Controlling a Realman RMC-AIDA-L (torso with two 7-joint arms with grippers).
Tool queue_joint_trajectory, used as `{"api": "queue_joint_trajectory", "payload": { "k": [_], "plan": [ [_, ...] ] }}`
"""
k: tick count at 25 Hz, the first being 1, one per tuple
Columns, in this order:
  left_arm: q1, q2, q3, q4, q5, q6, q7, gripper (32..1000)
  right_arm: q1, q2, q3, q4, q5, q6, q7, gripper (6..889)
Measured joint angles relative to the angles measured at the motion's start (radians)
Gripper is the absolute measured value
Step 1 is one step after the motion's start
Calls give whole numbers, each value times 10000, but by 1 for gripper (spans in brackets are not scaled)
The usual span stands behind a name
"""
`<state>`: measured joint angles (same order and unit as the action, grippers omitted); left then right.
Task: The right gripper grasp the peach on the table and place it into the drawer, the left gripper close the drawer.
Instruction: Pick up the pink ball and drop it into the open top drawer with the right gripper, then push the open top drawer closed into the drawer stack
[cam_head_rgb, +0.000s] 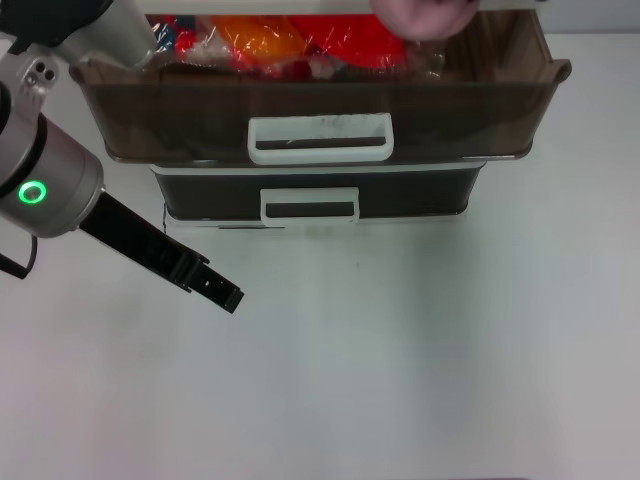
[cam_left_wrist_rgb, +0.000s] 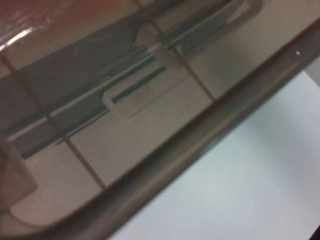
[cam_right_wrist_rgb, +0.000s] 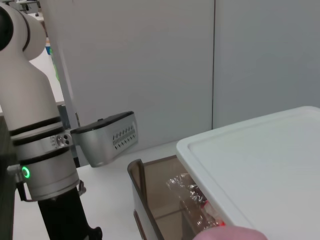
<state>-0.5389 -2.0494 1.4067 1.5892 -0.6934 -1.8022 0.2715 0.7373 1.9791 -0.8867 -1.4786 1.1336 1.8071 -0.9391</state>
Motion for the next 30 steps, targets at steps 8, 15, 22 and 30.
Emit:
{"api": "queue_joint_trajectory", "payload": {
  "k": [8, 15, 22, 30],
  "plan": [
    [-11, 0, 0, -1, 0, 13, 0, 814, 19, 23, -1, 35, -174, -140, -1, 443],
    [-5, -1, 0, 0, 0, 14, -1, 814, 21, 54, -15, 62, -414, -209, 5, 723],
    [-8, -1, 0, -1, 0, 14, 0, 814, 21, 173, -89, -13, -713, -264, 5, 866],
    [-10, 8, 0, -1, 0, 54, 0, 814, -25, 171, -110, -85, -725, -263, 38, 867]
  ]
}}
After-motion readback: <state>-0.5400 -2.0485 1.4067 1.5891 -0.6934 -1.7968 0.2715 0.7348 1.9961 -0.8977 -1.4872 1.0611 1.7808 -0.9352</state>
